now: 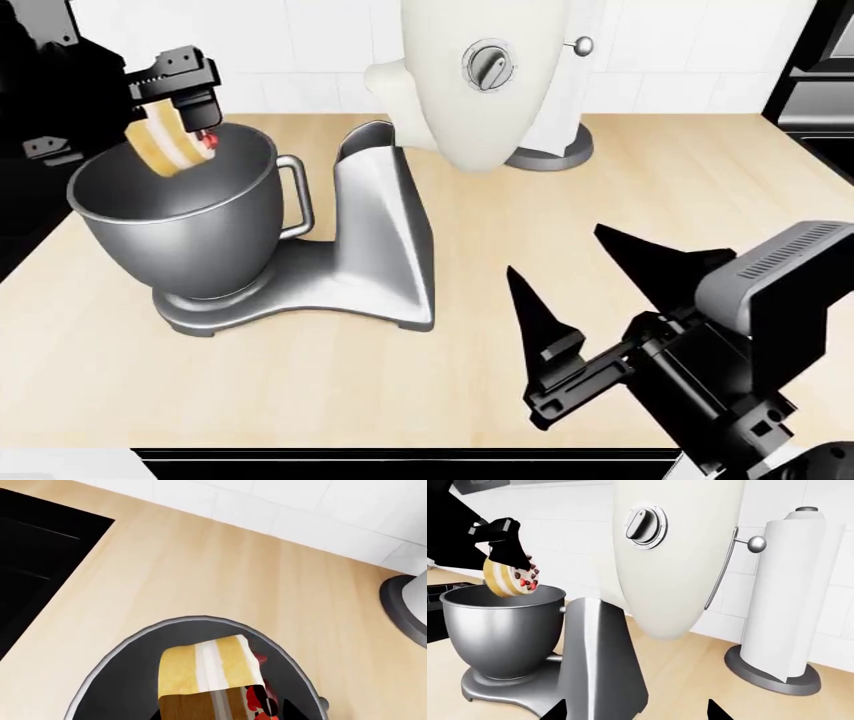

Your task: Place the cake in the stand mixer bowl.

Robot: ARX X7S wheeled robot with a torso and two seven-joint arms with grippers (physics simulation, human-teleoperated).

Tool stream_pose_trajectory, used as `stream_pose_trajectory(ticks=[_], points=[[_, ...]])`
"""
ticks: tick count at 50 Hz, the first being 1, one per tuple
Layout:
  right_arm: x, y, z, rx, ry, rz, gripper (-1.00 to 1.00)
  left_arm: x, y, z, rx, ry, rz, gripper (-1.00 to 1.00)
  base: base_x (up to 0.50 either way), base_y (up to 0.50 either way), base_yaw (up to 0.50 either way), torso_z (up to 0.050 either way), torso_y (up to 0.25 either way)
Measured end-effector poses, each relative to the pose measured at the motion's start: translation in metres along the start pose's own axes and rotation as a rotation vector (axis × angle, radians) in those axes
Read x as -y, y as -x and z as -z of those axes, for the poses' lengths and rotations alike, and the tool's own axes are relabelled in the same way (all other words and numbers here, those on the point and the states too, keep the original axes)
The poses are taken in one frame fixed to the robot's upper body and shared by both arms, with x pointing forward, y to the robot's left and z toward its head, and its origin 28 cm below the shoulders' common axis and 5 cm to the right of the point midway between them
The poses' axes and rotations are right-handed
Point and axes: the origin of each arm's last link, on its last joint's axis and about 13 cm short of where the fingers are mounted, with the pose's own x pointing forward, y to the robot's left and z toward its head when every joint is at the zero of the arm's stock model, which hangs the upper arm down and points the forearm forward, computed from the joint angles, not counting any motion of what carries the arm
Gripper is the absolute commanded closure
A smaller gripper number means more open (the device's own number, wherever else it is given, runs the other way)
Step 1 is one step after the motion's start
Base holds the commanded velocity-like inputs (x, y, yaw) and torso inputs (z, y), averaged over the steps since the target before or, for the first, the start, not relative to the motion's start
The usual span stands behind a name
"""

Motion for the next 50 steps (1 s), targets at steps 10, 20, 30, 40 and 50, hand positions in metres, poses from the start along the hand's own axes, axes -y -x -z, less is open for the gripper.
stream_pose_trajectory(ticks=[10,20,30,40,50], points=[[0.0001,-0.0006,0.0009,-0.001,-0.001,0.0,-1.0,-0.0005,-0.0051,0.0023,-0.022,-0.008,-0.017,1.0,0.0,0.0,0.0,0.0,0.001],[0.0001,-0.0004,0.0004,-0.001,-0.001,0.0,-1.0,-0.0007,-0.0074,0.0036,-0.045,-0.02,-0.032,1.0,0.0,0.0,0.0,0.0,0.0],[-0.0001,-0.0002,-0.0006,0.001,0.001,0.0,-1.0,-0.0001,-0.0071,0.0035,-0.055,-0.034,-0.039,1.0,0.0,0.0,0.0,0.0,0.0],[-0.0003,-0.0004,-0.0005,0.001,0.002,-0.001,-1.0,0.0001,-0.0068,0.0031,-0.06,-0.042,-0.045,1.0,0.0,0.0,0.0,0.0,0.001],[-0.0002,-0.0005,-0.0004,0.001,0.002,-0.001,-1.0,0.0003,-0.0051,0.0017,-0.057,-0.042,-0.048,-1.0,0.0,0.0,0.0,0.0,0.0]])
